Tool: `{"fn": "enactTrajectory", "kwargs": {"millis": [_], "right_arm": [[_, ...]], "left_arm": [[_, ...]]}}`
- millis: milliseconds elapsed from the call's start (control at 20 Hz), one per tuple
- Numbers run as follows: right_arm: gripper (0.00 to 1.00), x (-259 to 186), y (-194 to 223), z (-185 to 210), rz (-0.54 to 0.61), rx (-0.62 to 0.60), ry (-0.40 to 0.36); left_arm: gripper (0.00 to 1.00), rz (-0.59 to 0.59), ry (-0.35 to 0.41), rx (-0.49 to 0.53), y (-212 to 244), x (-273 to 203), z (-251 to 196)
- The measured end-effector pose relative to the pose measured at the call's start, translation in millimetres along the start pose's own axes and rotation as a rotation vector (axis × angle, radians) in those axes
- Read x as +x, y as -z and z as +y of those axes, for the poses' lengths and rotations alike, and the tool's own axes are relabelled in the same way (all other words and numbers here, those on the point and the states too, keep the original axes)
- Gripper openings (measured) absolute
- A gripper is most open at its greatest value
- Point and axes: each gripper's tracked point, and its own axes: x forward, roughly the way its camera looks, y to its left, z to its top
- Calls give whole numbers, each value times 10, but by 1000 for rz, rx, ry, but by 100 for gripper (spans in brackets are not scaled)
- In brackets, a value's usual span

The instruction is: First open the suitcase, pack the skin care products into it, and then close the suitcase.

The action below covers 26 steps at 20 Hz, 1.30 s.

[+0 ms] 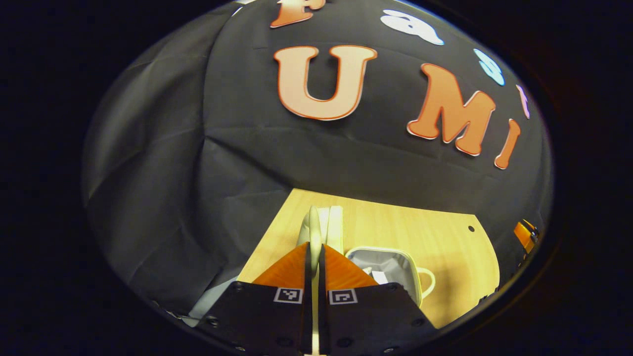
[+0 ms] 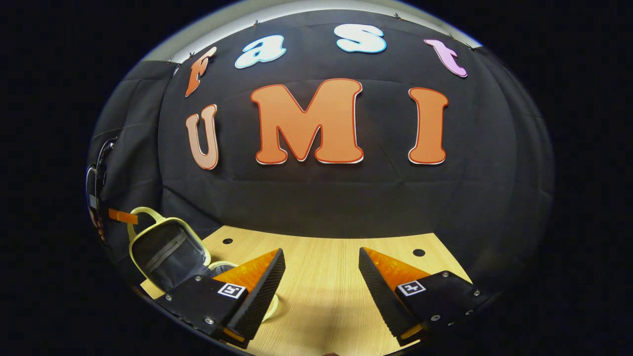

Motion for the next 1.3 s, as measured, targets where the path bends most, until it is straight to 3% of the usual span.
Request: {"fn": "enactTrajectory", "kwargs": {"millis": [650,1000,1300], "right_arm": [[96,-124,173,-173,5,-10,-16],[96,-182,279,-311,24,-14,-18],[96,-222,344,-495,34,-10,-6]], "left_arm": [[5,17,161,55,130,-74,-1341],[5,113,287,74,528,89,-2188],[5,209,369,43,935,306,-2607]]}}
